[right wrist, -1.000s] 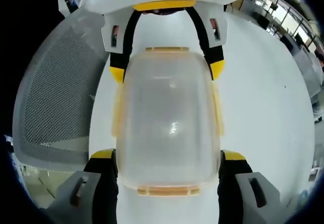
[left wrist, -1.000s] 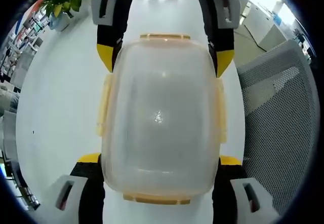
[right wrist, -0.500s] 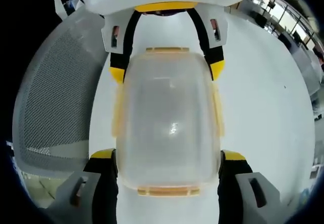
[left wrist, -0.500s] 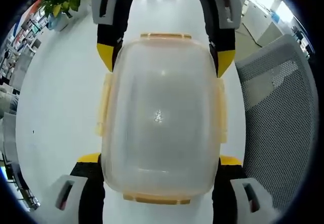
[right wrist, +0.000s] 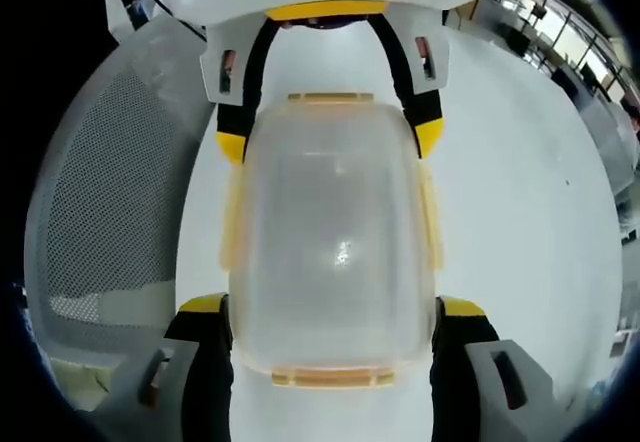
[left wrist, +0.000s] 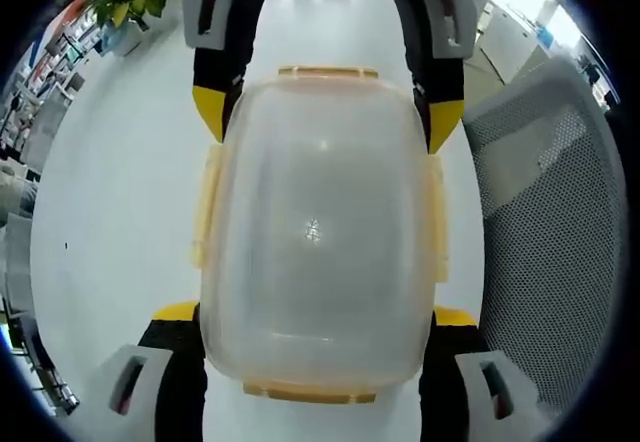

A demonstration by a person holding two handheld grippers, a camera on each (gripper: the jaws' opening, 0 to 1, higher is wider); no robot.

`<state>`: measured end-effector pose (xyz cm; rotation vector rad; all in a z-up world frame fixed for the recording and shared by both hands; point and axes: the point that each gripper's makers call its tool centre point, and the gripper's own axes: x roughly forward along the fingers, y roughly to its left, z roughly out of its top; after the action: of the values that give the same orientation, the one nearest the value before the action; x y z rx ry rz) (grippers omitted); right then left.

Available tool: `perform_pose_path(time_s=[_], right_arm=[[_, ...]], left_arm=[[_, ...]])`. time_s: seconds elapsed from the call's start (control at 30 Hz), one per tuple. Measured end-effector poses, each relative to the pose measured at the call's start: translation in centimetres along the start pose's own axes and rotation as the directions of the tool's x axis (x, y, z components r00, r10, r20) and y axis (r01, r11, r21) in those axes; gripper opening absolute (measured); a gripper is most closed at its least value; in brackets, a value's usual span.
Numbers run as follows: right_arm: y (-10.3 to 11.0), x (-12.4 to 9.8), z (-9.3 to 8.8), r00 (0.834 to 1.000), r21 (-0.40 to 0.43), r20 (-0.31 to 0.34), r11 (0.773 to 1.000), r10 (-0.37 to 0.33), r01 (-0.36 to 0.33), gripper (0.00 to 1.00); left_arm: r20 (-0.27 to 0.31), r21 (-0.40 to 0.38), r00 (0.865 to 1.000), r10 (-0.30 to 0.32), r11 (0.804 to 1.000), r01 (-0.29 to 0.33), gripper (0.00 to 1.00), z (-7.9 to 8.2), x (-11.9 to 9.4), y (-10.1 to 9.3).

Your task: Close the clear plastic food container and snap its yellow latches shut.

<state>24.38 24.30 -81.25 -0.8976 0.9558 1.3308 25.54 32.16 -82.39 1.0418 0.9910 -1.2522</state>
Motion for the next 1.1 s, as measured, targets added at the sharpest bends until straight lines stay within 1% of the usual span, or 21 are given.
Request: perform_pose_path(time_s=[0.23, 0.4, 0.63, 0.87, 1.1], right_arm=[[0.1, 0.4, 1.0, 1.000, 0.000, -0.007, 1.000, 0.000, 0.000, 0.79], [0.4, 0.8, 2.0, 1.000, 0.003, -0.005, 1.000, -0.002, 0.002, 0.79], [0.8, 1.4, 3.5, 1.000, 0.012, 0.004, 1.000, -0.009, 0.009, 0.79], [0.9, 2.1, 5.4, 1.000, 0.009, 0.011, 1.000, -0.007, 0.007, 0.80], [0.8, 2.7, 6.9, 1.000, 0.002, 0.010, 1.000, -0.001, 0.001, 0.80]], left_arm=[[0.001, -0.003, 1.000, 0.001, 1.000, -0.001, 0.87, -1.1, -0.2, 0.0], [-0.009, 0.000, 1.000, 0.001, 1.000, -0.001, 0.87, -2.2, -0.5, -0.1], [0.002, 0.002, 1.000, 0.002, 1.000, -0.002, 0.87, -3.6, -0.9, -0.4], [-0.012, 0.000, 1.000, -0.002, 1.000, 0.002, 0.87, -5.6, -1.3, -0.4], [-0.006, -0.009, 1.000, -0.007, 1.000, 0.007, 0.88, -7.3, -1.7, -0.3]])
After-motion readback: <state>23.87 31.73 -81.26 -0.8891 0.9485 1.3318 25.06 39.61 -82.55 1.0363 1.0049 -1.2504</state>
